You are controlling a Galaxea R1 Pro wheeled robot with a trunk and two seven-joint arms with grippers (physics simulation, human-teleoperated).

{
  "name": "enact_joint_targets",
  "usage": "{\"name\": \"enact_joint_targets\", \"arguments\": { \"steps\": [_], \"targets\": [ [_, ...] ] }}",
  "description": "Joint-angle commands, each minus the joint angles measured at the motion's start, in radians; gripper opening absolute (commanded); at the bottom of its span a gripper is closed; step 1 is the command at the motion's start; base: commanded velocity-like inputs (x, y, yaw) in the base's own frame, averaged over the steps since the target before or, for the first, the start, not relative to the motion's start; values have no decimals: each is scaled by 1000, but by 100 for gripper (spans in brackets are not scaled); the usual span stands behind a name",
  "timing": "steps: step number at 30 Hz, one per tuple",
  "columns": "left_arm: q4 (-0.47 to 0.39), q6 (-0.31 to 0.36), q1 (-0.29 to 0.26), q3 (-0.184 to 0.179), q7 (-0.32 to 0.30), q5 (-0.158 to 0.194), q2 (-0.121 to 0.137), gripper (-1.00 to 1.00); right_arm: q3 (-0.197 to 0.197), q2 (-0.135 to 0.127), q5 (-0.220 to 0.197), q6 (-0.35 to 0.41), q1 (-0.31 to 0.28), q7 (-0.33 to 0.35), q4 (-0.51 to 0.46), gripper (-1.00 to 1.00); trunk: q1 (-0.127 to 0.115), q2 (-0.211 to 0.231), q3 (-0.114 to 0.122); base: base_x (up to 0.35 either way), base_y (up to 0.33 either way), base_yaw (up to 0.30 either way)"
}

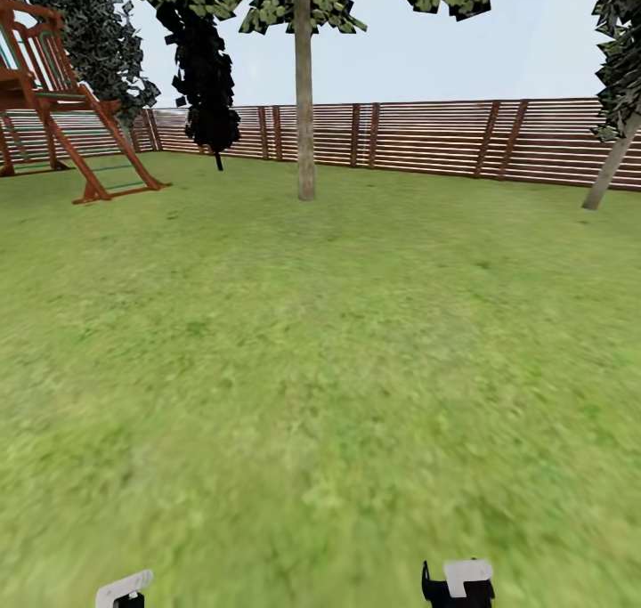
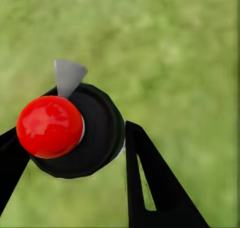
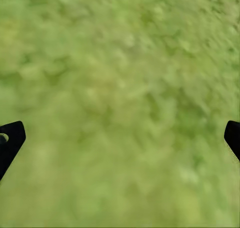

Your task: In the garden, pick up the pesticide atomizer on the floor and spray pesticide onto both trees until each tree trunk is fully covered.

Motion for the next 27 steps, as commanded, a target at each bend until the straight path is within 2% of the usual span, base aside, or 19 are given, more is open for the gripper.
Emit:
{"name": "enact_joint_targets", "arguments": {
  "steps": [1,27],
  "targets": [
    [1,-4,-1,9,-1,-10,0,-100,-7,0,10,-2,-1,-5,1,100,0,0,-1,342,0,0],
    [1,-4,-1,9,-1,-10,3,-100,-7,1,10,-2,-1,-5,1,100,0,0,-1,342,0,0]
  ]
}}
